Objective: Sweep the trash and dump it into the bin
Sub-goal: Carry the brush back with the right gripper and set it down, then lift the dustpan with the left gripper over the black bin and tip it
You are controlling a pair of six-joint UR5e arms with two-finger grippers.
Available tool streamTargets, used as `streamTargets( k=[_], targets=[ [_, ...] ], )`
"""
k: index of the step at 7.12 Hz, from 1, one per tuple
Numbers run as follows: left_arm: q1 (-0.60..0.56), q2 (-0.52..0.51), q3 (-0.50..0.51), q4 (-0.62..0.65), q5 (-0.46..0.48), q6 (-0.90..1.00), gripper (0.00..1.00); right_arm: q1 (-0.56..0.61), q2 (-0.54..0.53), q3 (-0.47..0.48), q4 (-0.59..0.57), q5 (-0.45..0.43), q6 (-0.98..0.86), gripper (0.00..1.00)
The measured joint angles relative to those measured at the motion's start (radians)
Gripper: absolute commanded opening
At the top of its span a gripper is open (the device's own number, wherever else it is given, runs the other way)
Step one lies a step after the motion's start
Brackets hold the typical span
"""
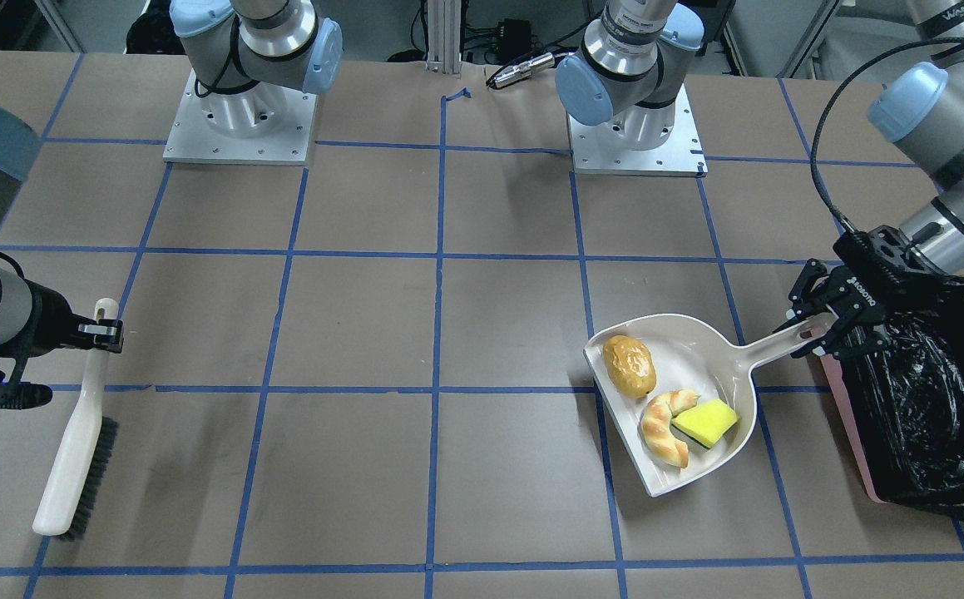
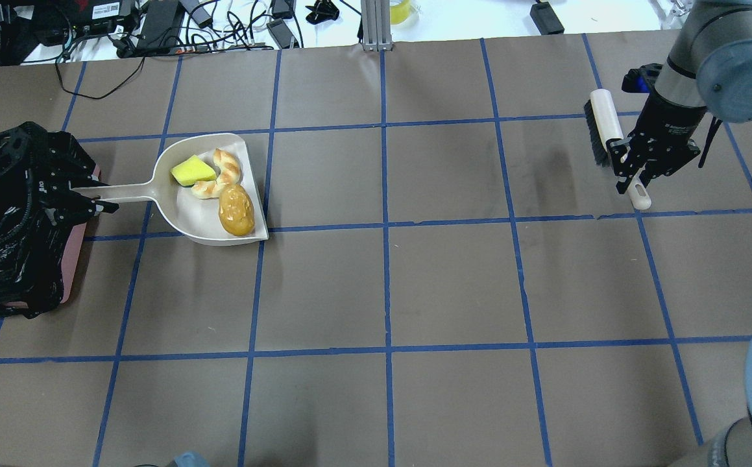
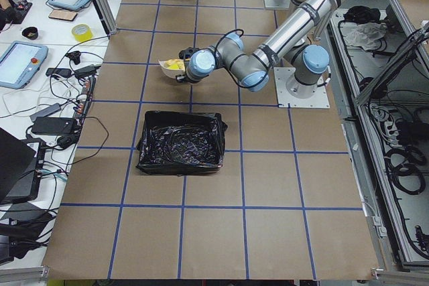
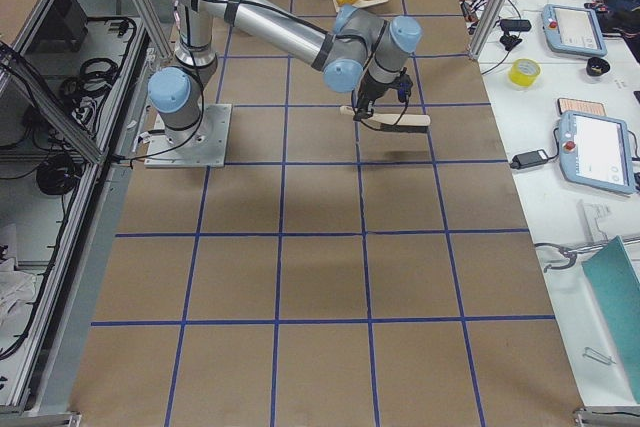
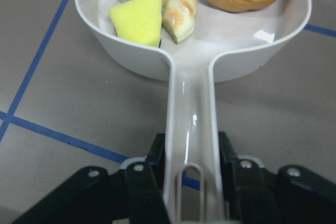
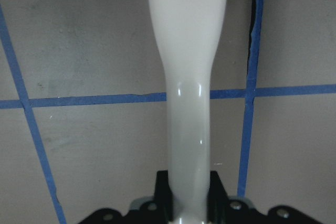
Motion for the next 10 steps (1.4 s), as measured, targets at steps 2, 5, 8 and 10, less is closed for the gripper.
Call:
streamTargets(
  k=[2,5,8,10],
  targets=[
    [0.079,0.016,0.089,-0.153,-0.052,0.0,0.0,-0.023,0.024,0.016,-0.038,-0.028,-0.027,0.0],
    [0.256,0.016,0.24,-0.356,-0.074,0.002,0.0,-0.057,0.042,0.027,-0.058,-0.032,-0.076,0.0],
    [0.457,-0.011,0.303,-0.391,-0.04,0.001,0.0,-0.06,0.047,0.027,-0.058,-0.025,-0.082,0.0],
    [0.56,-0.036,0.386,-0.451,0.012,0.001,0.0,-0.06,0.059,0.027,-0.06,-0.025,-0.082,0.0]
  ],
)
